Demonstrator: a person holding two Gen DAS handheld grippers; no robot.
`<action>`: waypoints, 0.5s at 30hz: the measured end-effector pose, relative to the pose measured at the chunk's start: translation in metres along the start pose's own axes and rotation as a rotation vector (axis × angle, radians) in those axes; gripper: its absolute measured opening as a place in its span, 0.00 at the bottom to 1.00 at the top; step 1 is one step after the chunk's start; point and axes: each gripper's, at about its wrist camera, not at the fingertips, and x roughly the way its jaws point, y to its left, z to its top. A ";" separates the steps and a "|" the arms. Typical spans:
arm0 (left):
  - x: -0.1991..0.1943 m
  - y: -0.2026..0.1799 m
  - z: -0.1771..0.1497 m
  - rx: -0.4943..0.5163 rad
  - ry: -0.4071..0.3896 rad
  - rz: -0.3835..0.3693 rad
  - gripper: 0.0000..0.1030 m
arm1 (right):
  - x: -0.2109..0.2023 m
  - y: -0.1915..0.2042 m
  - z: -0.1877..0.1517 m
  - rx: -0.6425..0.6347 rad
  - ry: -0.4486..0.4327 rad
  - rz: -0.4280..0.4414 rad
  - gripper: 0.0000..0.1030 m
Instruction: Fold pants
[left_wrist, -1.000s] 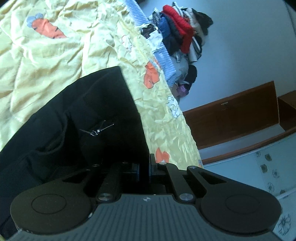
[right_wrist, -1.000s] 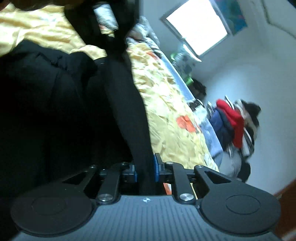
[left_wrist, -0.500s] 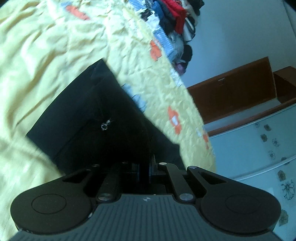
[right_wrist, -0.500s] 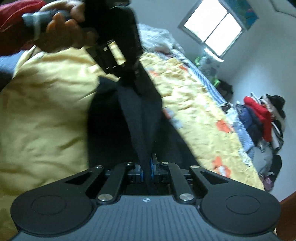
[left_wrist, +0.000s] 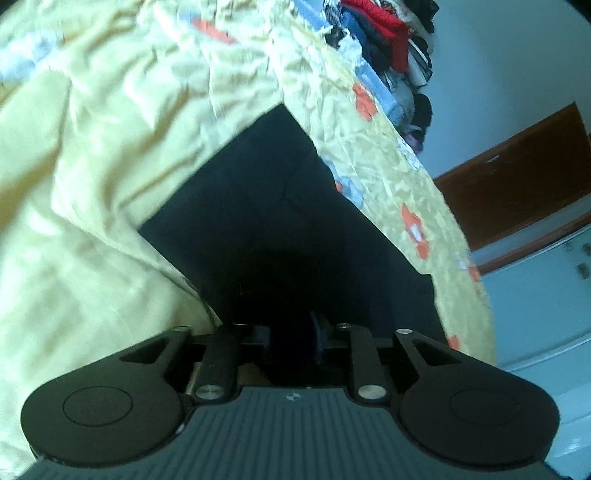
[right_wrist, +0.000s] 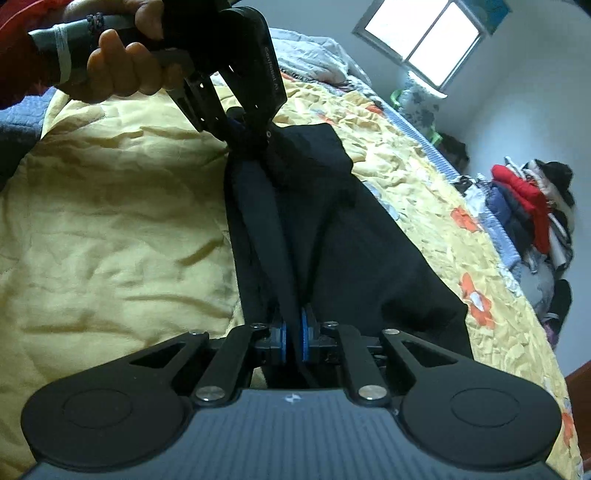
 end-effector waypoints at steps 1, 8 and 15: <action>-0.002 -0.001 0.000 0.003 -0.011 0.012 0.34 | -0.004 0.004 -0.002 -0.013 -0.001 -0.013 0.08; -0.024 -0.006 0.001 0.056 -0.166 0.149 0.34 | -0.067 -0.018 -0.032 0.239 -0.111 0.070 0.13; -0.024 -0.016 -0.008 0.136 -0.240 0.245 0.35 | -0.054 -0.059 -0.069 0.563 -0.057 -0.055 0.13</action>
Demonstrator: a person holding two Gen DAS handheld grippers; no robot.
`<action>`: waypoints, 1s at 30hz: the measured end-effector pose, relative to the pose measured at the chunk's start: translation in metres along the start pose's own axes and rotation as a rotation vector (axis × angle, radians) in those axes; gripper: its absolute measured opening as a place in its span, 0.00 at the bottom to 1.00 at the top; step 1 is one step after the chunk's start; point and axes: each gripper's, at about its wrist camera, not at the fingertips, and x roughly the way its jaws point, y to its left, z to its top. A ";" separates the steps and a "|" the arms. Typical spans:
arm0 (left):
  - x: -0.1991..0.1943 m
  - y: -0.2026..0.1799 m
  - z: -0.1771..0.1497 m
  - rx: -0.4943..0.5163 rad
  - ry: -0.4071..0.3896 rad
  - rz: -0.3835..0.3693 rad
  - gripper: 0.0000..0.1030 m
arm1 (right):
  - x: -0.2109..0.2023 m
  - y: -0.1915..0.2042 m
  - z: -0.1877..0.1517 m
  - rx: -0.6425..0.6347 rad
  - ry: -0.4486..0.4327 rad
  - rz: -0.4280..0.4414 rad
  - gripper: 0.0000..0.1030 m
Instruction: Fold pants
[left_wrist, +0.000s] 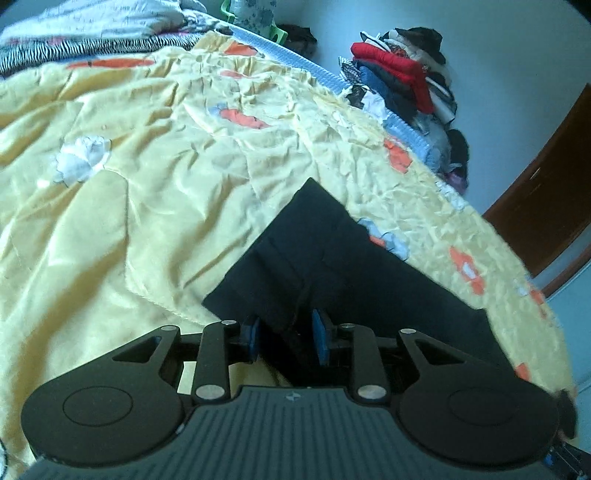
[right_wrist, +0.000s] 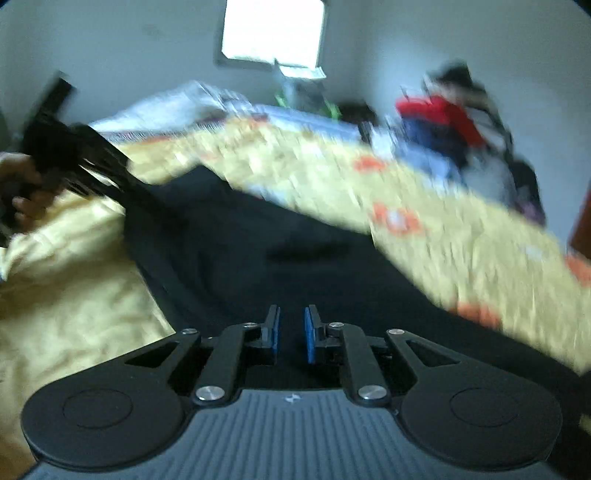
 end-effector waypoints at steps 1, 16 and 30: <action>0.000 0.001 -0.001 0.001 -0.001 0.010 0.40 | 0.006 -0.001 -0.004 0.014 0.045 0.007 0.13; -0.024 -0.114 -0.023 0.389 -0.161 -0.089 0.66 | -0.035 -0.027 -0.033 0.195 0.025 0.095 0.16; 0.023 -0.228 -0.168 0.836 0.015 -0.481 0.68 | -0.159 -0.172 -0.138 0.619 0.101 -0.734 0.82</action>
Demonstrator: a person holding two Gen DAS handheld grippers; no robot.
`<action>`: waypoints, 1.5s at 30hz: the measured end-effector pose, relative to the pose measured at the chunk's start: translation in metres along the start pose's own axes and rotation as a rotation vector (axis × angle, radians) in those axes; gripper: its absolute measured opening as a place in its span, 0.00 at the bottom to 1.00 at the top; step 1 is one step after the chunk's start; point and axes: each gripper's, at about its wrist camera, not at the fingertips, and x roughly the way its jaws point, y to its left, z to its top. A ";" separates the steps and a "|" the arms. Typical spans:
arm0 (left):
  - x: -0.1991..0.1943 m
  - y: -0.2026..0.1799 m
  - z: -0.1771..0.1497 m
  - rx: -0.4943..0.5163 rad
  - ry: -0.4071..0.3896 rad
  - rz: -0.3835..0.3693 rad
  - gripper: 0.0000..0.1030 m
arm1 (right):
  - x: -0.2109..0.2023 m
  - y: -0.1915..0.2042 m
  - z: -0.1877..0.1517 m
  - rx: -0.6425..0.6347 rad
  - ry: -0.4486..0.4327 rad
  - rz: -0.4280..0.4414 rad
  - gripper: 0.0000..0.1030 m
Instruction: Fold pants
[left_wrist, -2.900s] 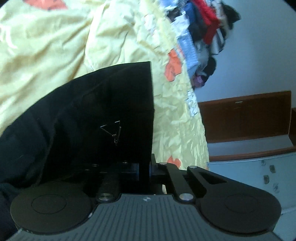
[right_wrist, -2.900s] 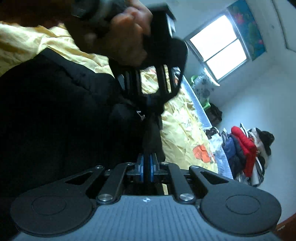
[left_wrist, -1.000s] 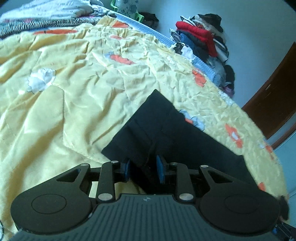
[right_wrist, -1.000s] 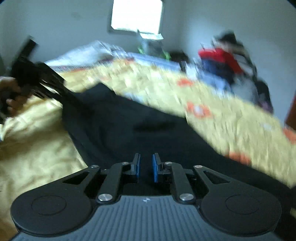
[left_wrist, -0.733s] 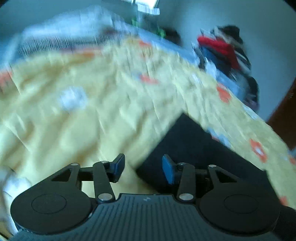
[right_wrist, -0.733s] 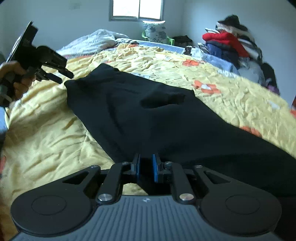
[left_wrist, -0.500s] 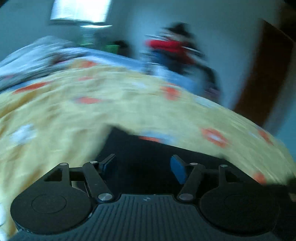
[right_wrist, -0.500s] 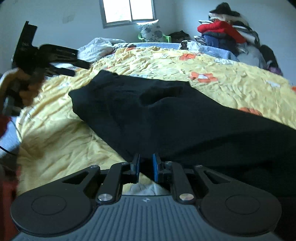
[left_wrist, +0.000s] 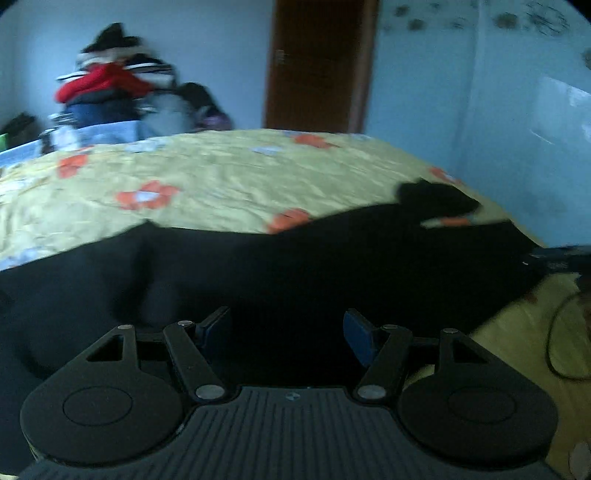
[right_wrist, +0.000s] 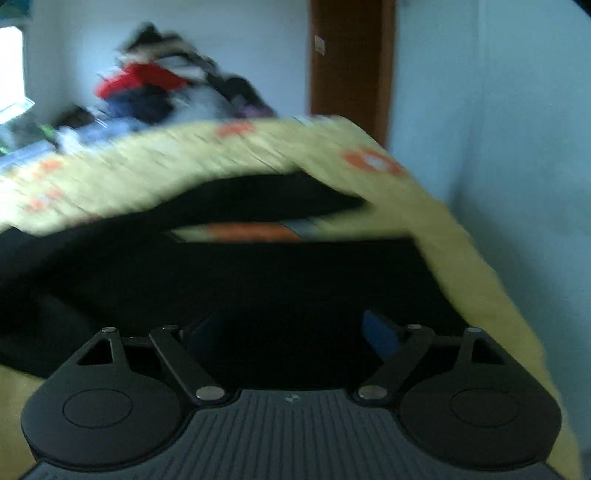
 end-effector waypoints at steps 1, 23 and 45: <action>0.002 -0.004 -0.003 0.014 -0.003 -0.016 0.68 | -0.002 -0.002 -0.002 0.010 -0.017 -0.025 0.82; 0.020 -0.007 -0.019 0.042 0.017 -0.116 0.90 | 0.180 0.024 0.166 0.095 0.036 -0.018 0.82; 0.045 -0.054 0.012 0.284 0.007 -0.076 0.83 | 0.016 -0.068 0.089 0.320 -0.286 0.148 0.15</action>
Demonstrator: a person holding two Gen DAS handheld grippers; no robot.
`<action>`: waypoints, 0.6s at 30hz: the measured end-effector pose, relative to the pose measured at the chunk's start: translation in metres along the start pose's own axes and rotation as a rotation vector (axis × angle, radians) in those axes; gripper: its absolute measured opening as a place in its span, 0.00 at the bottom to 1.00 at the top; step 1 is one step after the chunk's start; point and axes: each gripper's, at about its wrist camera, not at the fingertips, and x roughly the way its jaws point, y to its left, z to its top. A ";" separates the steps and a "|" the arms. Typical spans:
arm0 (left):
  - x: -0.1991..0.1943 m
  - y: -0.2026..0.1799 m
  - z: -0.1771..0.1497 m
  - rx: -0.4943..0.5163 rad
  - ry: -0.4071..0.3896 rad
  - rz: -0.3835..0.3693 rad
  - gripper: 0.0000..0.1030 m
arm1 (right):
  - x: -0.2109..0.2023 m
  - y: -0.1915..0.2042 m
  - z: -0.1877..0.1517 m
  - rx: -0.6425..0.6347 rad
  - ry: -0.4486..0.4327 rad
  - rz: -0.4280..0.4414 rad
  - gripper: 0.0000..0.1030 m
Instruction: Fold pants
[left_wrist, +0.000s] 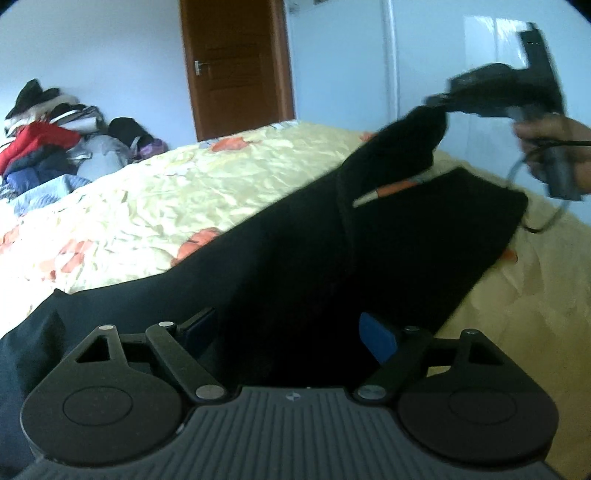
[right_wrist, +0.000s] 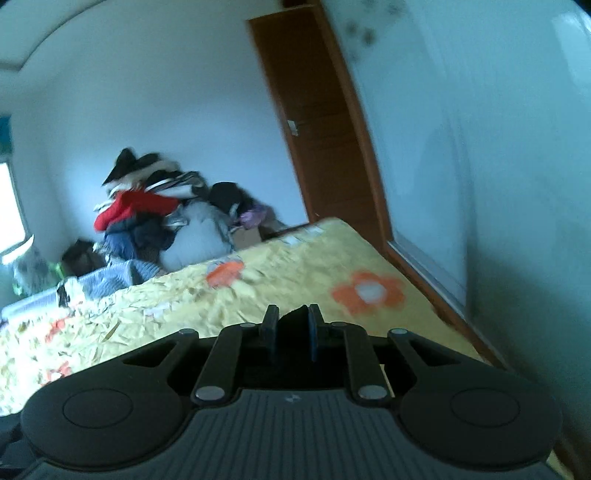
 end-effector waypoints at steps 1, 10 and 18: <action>0.004 -0.003 -0.001 0.010 0.009 0.003 0.83 | -0.007 -0.012 -0.009 0.037 0.026 -0.012 0.17; 0.014 -0.008 -0.009 0.028 -0.009 0.034 0.91 | -0.036 -0.074 -0.063 0.571 0.032 0.061 0.80; 0.014 -0.002 -0.010 -0.040 0.007 0.020 0.96 | -0.039 -0.069 -0.082 0.759 0.069 0.117 0.80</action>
